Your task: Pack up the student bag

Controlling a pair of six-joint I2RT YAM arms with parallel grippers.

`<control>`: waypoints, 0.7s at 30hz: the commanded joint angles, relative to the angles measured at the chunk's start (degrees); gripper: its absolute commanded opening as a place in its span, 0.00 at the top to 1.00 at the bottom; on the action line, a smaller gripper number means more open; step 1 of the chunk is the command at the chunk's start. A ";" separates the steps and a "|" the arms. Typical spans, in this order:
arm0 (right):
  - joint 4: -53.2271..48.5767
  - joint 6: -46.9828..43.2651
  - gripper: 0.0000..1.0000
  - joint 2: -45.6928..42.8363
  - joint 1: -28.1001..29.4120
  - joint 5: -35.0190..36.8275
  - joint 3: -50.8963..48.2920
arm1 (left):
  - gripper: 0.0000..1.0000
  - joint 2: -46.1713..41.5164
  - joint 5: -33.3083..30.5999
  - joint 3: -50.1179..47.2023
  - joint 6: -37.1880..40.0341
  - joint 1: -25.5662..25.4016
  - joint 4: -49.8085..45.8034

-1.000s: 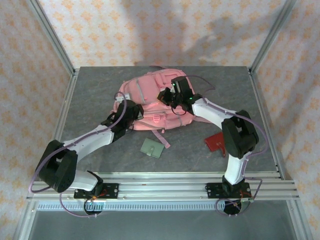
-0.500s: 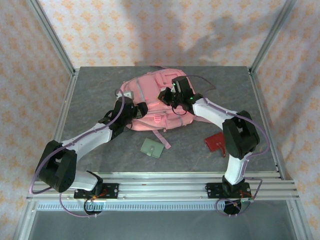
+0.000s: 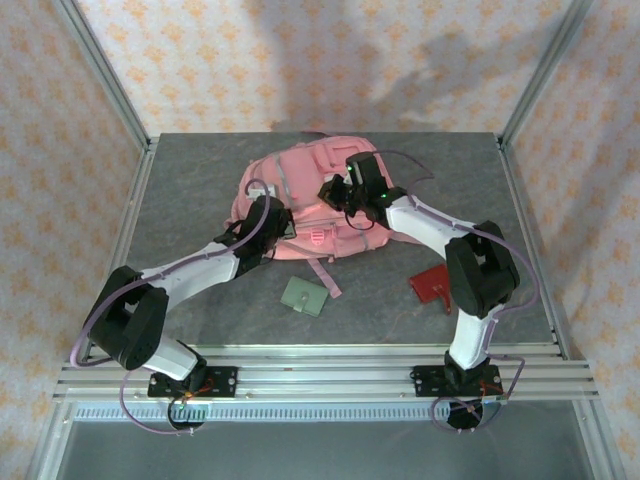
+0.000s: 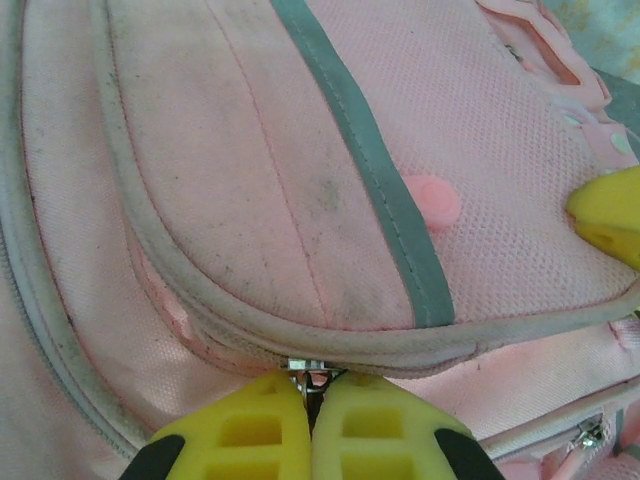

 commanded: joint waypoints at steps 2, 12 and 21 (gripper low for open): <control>6.65 -0.77 1.00 -4.48 -0.11 -1.13 2.22 | 1.00 1.38 -2.90 0.70 1.35 1.18 -1.70; 6.34 -1.35 1.00 -5.01 -1.96 2.02 -0.13 | 1.00 -4.60 -4.71 -3.93 4.10 6.84 -8.35; 5.83 -2.49 1.00 -4.60 -2.63 2.99 -0.26 | 1.00 -3.58 -0.27 -2.68 6.54 5.68 -9.74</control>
